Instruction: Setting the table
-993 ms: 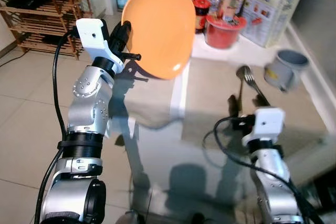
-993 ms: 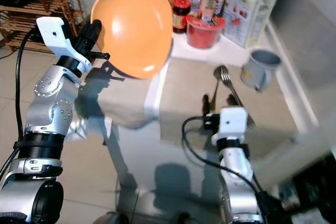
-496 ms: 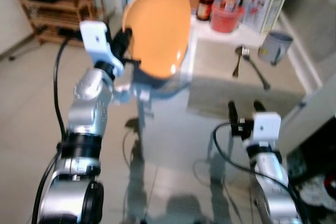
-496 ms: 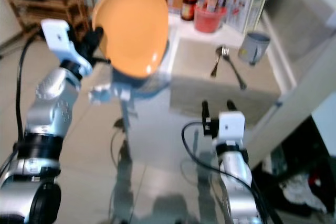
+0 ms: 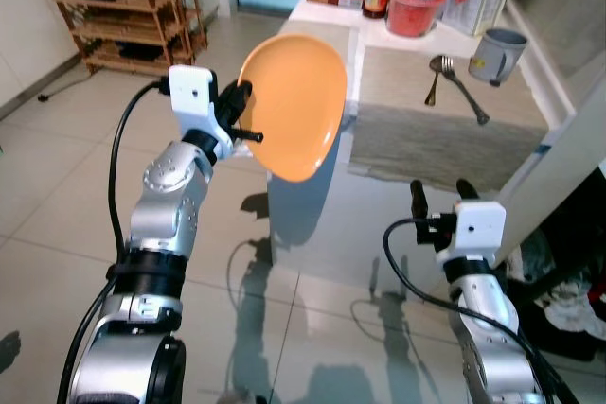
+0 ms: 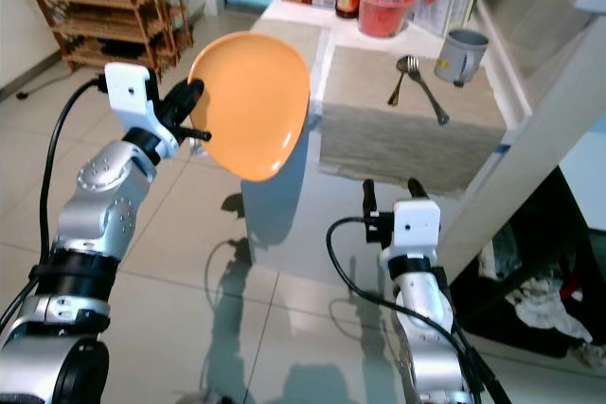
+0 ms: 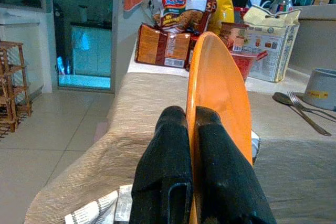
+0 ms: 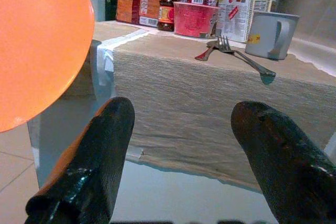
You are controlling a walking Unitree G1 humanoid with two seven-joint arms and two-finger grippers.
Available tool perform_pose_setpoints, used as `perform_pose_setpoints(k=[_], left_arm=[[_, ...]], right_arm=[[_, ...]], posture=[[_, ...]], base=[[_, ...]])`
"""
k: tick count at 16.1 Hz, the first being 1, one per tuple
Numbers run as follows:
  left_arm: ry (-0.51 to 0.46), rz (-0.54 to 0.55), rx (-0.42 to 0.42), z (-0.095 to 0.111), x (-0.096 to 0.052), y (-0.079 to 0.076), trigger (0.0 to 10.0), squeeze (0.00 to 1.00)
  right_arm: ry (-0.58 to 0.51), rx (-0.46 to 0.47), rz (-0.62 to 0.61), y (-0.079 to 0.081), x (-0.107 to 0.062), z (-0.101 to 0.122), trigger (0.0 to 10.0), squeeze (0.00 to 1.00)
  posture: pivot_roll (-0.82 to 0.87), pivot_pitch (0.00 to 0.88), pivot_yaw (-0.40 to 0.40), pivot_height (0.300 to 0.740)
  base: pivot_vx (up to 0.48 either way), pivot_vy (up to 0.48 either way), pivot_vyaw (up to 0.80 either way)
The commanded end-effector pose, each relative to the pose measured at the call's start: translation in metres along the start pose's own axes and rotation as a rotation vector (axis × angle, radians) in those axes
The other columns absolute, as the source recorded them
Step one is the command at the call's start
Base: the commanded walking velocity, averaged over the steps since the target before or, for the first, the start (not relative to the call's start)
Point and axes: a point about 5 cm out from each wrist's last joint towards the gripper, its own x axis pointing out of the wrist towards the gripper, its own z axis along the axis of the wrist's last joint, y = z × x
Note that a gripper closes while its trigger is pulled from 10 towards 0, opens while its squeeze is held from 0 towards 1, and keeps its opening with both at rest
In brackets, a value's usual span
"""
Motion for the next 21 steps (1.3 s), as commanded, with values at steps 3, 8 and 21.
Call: perform_pose_setpoints(k=[3, 8, 21], left_arm=[[-0.035, -0.030, 0.001, 0.0068, 0.0014, -0.0052, 0.0, 0.00], [-0.034, -0.032, 0.007, 0.0055, -0.0006, -0.0057, 0.0, 0.00], [-0.055, -0.050, -0.008, 0.0109, 0.0008, -0.0066, 0.0, 0.00]], right_arm=[[0.019, 0.000, -0.012, -0.0035, 0.0024, -0.0008, 10.0, 0.00], [0.008, -0.004, -0.007, -0.0034, 0.0030, 0.0004, 10.0, 0.00], [0.019, 0.001, -0.006, -0.0046, 0.0033, -0.0025, 10.0, 0.00]], posture=[[0.01, 0.000, 0.000, 0.740], [0.01, 0.000, -0.001, 0.740], [0.01, 0.000, 0.000, 0.740]], base=[[0.000, 0.000, -0.77], [0.000, 0.000, 0.00], [-0.100, 0.000, 0.00]])
